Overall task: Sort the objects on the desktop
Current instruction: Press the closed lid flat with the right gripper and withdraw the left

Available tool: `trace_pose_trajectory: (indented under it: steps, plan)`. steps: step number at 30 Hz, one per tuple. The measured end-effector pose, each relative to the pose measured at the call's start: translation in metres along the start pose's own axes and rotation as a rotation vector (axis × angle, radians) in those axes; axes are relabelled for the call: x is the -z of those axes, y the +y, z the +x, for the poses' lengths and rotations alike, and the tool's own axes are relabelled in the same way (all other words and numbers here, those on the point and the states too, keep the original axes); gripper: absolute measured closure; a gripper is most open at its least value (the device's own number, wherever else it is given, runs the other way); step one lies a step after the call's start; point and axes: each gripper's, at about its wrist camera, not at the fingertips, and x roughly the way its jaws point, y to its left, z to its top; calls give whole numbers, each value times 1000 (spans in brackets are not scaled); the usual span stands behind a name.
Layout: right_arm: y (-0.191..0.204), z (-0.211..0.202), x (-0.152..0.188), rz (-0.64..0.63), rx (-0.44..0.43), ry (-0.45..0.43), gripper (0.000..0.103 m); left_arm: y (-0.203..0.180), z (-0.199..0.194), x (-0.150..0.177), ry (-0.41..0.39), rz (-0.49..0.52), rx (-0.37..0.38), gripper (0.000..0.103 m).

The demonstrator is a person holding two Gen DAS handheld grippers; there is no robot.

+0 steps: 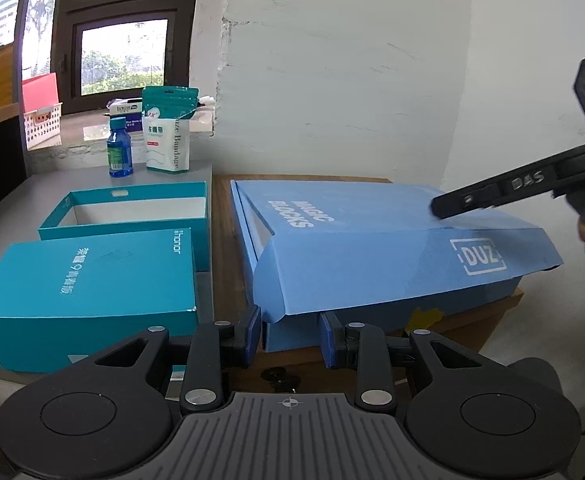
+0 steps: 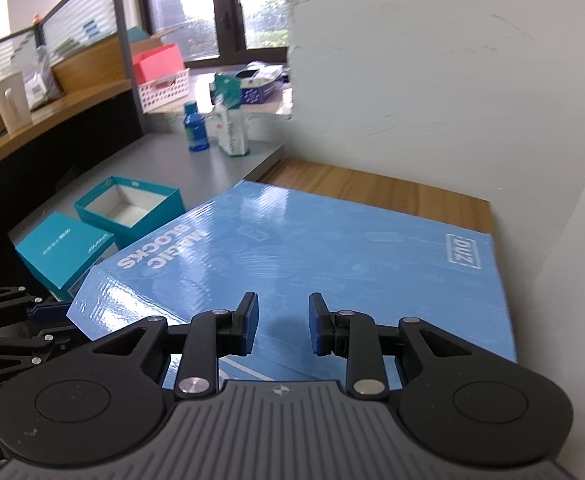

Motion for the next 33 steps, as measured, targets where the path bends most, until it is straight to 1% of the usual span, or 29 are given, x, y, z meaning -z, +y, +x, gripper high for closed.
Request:
trace_pose_trajectory:
  steps: [5,12,17,20,33]
  plan:
    - [15,15,-1,-26,-18,36,72,-2,2,5,10,15,17,70]
    - [19,23,2,-19,-22,65,72,0,5,11,32,8,36,69]
    - [20,25,6,-12,-18,71,72,0,4,12,40,2,42,68]
    - [21,25,6,-14,-21,74,72,-1,2,11,38,0,52,64]
    - [25,22,4,-32,-30,84,72,-5,-6,7,33,-1,55,64]
